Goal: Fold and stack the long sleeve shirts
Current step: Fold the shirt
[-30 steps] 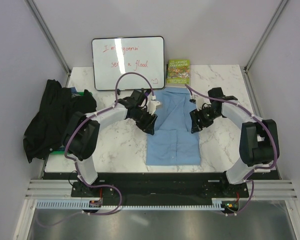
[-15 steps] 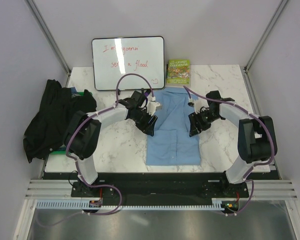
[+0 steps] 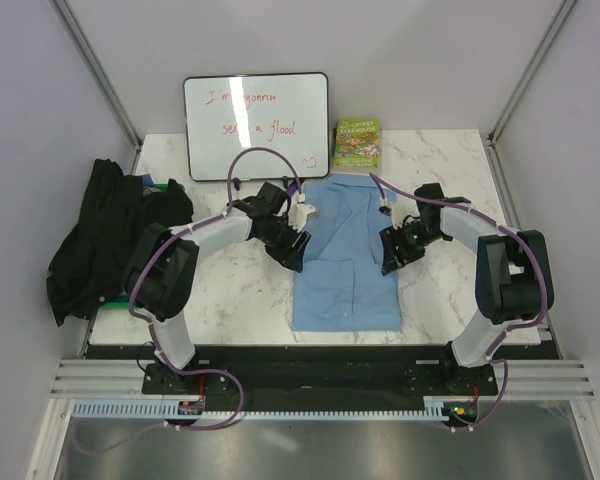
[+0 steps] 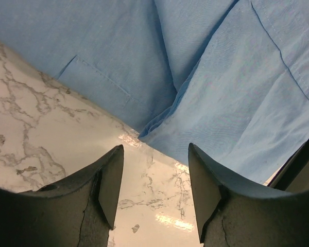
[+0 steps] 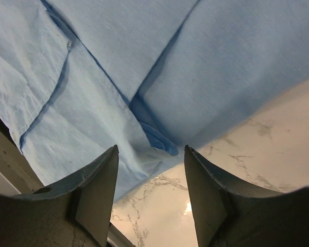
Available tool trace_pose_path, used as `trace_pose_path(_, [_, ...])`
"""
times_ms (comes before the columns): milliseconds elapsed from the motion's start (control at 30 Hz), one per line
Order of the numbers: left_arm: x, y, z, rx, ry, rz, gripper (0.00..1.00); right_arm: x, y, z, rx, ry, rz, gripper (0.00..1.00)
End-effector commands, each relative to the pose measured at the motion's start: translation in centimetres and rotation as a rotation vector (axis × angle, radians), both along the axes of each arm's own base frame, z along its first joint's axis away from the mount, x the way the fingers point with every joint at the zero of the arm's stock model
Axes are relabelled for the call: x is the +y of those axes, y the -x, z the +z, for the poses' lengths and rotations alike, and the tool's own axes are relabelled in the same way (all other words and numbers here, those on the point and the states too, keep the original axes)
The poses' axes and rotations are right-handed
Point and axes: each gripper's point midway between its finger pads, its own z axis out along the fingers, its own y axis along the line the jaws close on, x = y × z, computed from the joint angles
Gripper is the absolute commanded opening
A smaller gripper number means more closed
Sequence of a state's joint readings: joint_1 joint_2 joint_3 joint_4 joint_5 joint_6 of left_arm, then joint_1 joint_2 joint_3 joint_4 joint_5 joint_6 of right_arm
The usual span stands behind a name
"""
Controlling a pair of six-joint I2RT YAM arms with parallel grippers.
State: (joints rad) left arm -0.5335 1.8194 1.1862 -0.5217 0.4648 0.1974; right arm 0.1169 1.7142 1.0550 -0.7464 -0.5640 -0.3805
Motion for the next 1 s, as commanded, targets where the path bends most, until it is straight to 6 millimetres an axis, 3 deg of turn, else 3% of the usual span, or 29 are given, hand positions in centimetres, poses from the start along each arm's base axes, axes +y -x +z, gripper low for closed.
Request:
trace_pose_path(0, [-0.2,-0.1,1.4,-0.016,0.041,0.021,0.6,-1.2,-0.8,1.4,-0.043,0.01,-0.029,0.62])
trace_pose_path(200, [-1.3,0.1,1.1,0.032,0.083,-0.004,0.58,-0.5,0.1,1.7,0.001,-0.038,-0.021,0.59])
trace_pose_path(467, [-1.9,0.3,0.4,0.079,0.096,-0.007,0.55,0.6,0.0,1.0,0.071,-0.098,-0.038,0.55])
trace_pose_path(600, [-2.3,0.4,1.1,0.072,0.119,-0.022,0.46,0.2,-0.5,1.4,0.037,-0.078,-0.025,0.47])
trace_pose_path(700, [-2.7,0.1,1.6,0.059,0.135,-0.025,0.35,0.1,-0.6,1.5,0.023,-0.07,-0.026,0.33])
trace_pose_path(733, [-2.9,-0.1,1.8,0.055,0.14,-0.024,0.3,0.1,-0.7,1.6,0.014,-0.071,-0.027,0.18])
trace_pose_path(800, [-3.1,-0.3,2.2,0.045,0.148,-0.026,0.27,0.1,-0.8,1.7,-0.001,-0.068,-0.028,0.01])
trace_pose_path(967, [-3.0,-1.0,2.5,0.017,0.136,-0.011,0.1,-0.5,-1.0,2.7,-0.066,-0.059,-0.017,0.0])
